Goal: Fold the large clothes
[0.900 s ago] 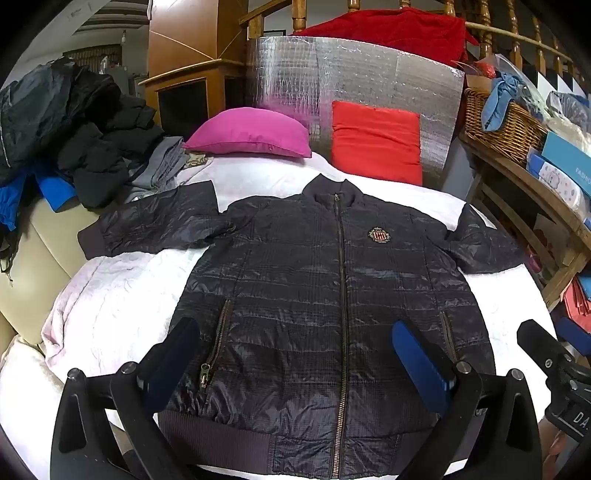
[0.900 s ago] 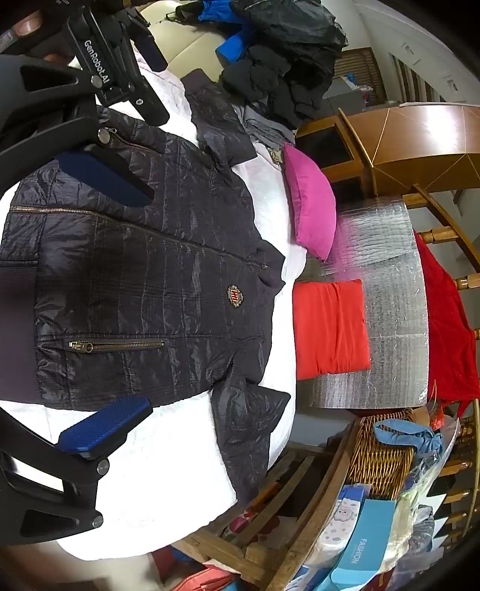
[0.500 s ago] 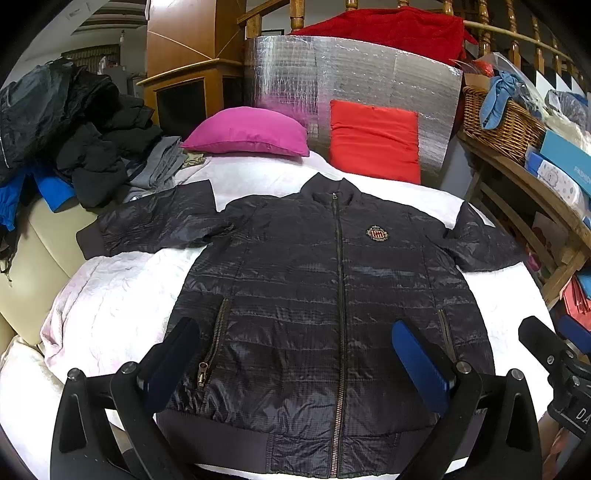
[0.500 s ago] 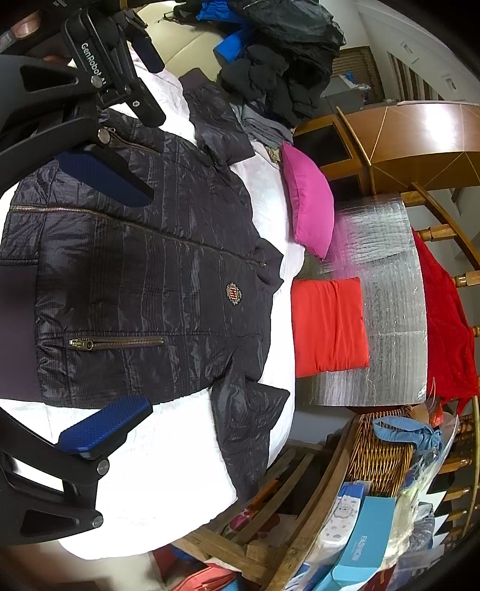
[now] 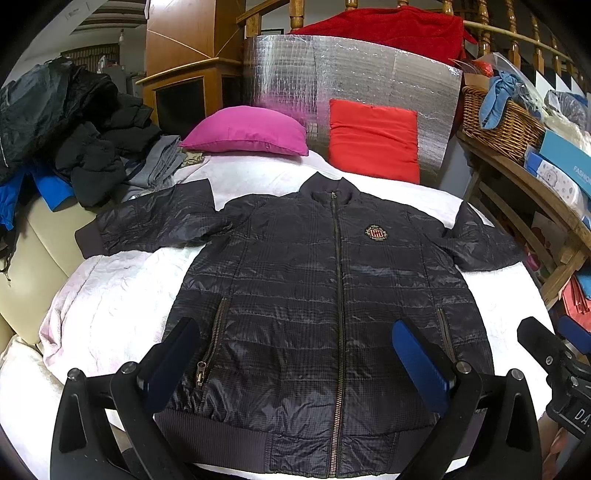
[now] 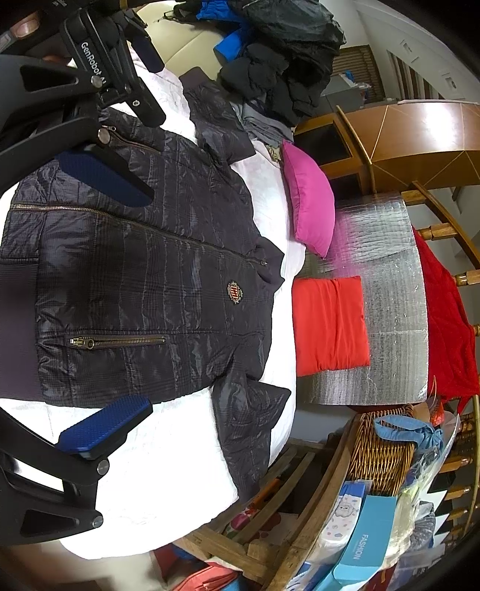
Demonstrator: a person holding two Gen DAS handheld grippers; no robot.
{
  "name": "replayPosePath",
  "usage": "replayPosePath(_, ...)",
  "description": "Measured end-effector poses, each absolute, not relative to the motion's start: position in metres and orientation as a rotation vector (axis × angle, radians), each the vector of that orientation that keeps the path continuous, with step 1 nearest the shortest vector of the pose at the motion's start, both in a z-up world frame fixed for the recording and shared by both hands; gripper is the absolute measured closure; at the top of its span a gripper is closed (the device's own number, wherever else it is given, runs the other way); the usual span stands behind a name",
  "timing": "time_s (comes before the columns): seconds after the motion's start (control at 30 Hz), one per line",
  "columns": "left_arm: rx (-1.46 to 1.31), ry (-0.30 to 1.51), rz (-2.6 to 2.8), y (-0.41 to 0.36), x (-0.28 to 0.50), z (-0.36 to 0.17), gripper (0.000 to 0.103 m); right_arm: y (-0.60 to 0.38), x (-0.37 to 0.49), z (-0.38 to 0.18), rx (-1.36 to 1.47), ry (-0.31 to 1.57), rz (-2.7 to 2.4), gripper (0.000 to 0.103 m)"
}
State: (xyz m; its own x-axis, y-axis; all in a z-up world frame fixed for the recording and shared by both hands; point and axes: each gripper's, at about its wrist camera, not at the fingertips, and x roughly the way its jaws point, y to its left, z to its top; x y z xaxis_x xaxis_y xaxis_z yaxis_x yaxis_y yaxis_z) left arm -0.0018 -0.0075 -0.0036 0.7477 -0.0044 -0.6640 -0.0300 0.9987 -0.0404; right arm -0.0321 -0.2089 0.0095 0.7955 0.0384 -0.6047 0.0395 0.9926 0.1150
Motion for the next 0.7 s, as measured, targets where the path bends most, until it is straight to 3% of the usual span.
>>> replayPosePath(0.7, -0.040, 0.734, 0.009, -0.0044, 0.0003, -0.0043, 0.000, -0.2072, -0.0306, 0.0080, 0.122, 0.654, 0.000, 0.000)
